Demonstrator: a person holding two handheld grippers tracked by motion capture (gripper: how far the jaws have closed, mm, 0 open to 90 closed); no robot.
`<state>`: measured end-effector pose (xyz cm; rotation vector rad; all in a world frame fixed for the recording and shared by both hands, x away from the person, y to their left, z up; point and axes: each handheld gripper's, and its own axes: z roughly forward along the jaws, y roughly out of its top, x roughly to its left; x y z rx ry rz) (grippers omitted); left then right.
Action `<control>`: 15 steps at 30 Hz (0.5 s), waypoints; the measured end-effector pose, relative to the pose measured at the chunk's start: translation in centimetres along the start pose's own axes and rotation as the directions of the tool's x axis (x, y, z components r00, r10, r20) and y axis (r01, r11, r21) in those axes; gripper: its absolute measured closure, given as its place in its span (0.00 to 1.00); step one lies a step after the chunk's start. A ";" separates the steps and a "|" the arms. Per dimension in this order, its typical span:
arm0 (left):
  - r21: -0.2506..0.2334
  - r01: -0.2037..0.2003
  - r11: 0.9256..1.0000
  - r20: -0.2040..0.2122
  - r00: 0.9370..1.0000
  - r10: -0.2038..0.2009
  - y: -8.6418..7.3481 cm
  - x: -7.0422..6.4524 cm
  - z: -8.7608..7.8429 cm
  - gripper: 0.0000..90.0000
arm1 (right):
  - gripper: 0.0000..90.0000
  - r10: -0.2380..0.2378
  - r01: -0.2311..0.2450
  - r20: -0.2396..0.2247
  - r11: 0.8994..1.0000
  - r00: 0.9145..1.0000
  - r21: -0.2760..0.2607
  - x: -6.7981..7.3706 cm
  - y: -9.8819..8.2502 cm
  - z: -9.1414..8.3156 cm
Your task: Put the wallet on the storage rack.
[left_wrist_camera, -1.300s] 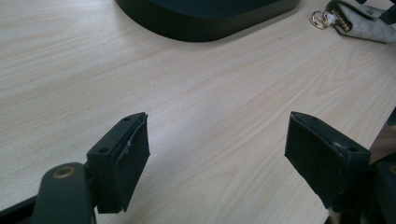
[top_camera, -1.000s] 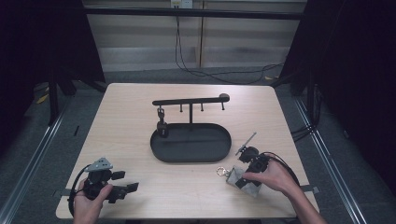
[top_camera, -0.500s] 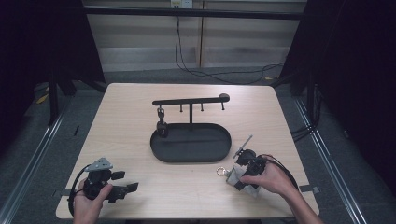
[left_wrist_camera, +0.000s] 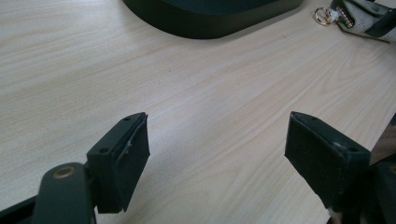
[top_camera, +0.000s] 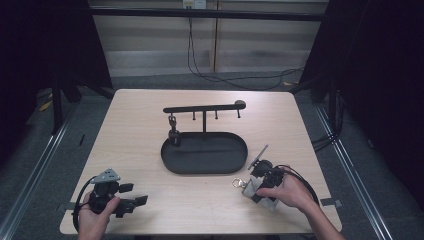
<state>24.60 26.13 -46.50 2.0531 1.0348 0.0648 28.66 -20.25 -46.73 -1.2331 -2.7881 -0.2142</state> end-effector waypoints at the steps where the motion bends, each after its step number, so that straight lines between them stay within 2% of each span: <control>1: 0.000 0.001 1.000 -0.001 1.000 -0.001 0.0 0.0 0.0 0.24 | 0.36 -0.004 0.004 -0.002 1.000 1.000 -0.001 -0.1 0.0 0.0; 7: 0.000 0.004 1.000 -0.002 1.000 -0.004 0.0 0.0 0.0 0.24 | 0.36 0.025 -0.025 -0.009 1.000 1.000 0.004 -0.3 0.1 -0.2; 15: 0.001 0.003 1.000 0.001 1.000 -0.003 0.0 0.1 0.0 0.24 | 0.37 0.041 -0.041 -0.007 0.999 0.999 -0.002 -0.4 0.0 -1.3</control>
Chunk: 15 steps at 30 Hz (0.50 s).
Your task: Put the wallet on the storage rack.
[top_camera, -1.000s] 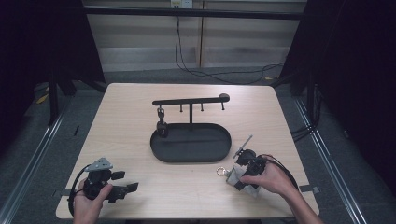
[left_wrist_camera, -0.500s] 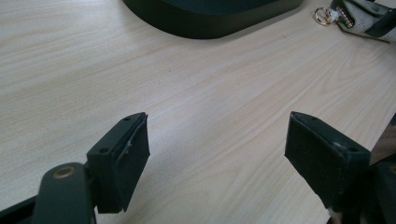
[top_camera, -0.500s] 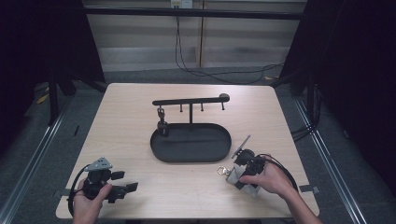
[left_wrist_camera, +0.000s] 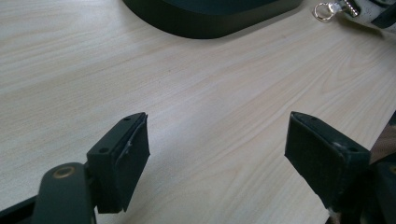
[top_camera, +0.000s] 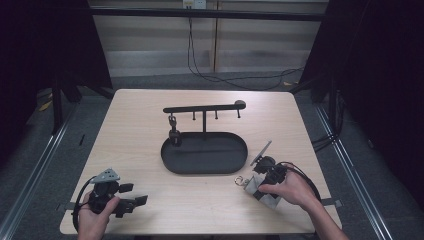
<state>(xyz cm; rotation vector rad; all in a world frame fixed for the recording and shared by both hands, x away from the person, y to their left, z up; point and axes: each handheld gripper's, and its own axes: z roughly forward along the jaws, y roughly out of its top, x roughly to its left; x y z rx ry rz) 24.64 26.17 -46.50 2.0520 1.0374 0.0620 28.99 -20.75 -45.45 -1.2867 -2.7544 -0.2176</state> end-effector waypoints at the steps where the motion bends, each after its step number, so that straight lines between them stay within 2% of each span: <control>1: 0.000 0.001 1.000 0.000 1.000 -0.001 0.0 0.0 0.0 0.24 | 0.37 0.001 -0.001 -0.004 1.000 1.000 -0.002 0.0 0.0 -0.1; 15: 0.008 0.016 1.000 0.003 1.000 -0.016 0.0 0.2 0.2 0.24 | 0.37 0.021 -0.021 -0.012 1.000 1.000 0.011 -0.3 0.3 -1.2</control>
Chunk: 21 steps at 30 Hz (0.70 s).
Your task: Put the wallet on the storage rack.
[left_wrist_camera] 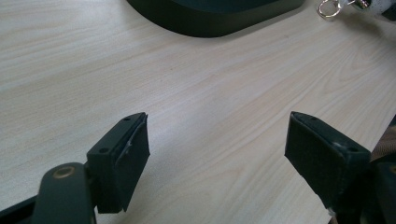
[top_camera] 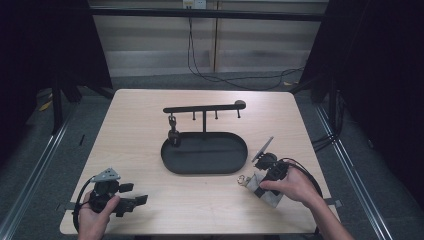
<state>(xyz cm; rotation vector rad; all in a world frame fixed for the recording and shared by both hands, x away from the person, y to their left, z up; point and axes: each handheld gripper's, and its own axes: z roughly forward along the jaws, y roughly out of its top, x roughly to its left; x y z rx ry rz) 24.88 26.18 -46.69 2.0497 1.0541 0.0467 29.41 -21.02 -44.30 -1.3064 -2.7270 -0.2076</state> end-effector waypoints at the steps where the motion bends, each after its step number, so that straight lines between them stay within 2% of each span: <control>1: 0.001 -0.003 1.000 0.000 1.000 0.003 0.0 0.0 0.0 0.24 | 0.37 0.005 -0.005 -0.001 1.000 1.000 -0.003 0.0 0.0 -0.1; 15: 0.001 -0.010 1.000 0.005 1.000 0.010 0.0 -0.2 -0.1 0.24 | 0.37 0.025 -0.024 0.021 0.999 0.999 -0.038 -0.1 0.0 -2.8; 21: 0.002 -0.010 1.000 0.005 1.000 0.010 0.0 -0.1 -0.1 0.24 | 0.37 0.022 -0.022 0.031 1.000 0.999 -0.017 0.1 0.6 -4.2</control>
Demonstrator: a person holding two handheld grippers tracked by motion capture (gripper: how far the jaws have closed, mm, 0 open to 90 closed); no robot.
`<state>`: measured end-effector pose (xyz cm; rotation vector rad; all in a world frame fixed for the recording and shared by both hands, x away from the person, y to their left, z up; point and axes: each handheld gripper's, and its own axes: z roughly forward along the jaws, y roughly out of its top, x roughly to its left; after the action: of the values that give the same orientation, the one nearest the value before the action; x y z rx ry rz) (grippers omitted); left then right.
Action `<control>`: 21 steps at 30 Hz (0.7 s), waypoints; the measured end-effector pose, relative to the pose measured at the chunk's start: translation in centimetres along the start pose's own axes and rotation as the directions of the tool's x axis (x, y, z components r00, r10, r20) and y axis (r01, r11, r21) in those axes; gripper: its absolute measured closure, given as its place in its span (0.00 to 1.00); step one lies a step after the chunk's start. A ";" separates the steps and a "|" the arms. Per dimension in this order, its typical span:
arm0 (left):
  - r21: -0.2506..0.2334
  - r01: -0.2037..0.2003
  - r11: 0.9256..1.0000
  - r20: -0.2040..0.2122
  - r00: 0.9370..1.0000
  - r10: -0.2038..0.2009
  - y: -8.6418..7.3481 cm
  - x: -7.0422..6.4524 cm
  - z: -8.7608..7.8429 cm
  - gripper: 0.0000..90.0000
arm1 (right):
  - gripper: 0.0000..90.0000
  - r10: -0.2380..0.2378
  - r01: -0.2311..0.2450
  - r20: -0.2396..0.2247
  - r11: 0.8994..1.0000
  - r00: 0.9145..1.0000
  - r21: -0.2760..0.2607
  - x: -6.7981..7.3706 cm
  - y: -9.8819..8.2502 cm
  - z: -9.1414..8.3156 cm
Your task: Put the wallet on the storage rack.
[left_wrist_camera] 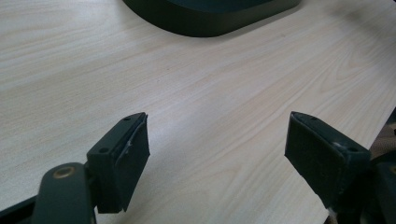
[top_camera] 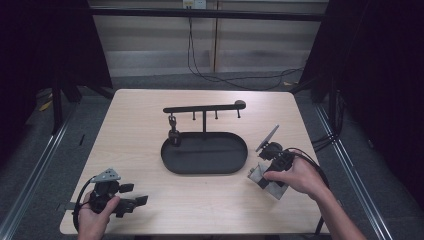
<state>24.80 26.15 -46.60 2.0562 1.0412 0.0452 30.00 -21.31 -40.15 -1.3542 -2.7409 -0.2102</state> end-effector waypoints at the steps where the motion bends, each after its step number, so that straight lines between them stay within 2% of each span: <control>1: 0.002 0.001 1.000 0.000 1.000 -0.001 0.0 0.0 0.0 0.24 | 0.37 -0.002 0.002 0.003 1.000 1.000 0.002 -0.1 0.1 -0.2; 14: 0.003 0.001 1.000 0.002 1.000 -0.001 0.0 0.0 0.1 0.24 | 0.37 0.032 -0.032 -0.005 0.999 0.999 0.010 -1.0 2.2 -2.3; 21: 0.005 0.003 1.000 0.000 1.000 -0.003 0.0 0.0 0.0 0.24 | 0.37 0.055 -0.055 -0.011 0.998 0.998 0.012 -1.8 4.0 -2.4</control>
<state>24.80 26.16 -46.65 2.0594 1.0450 0.0414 34.25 -20.67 -37.70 -1.4192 -2.6869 -0.1973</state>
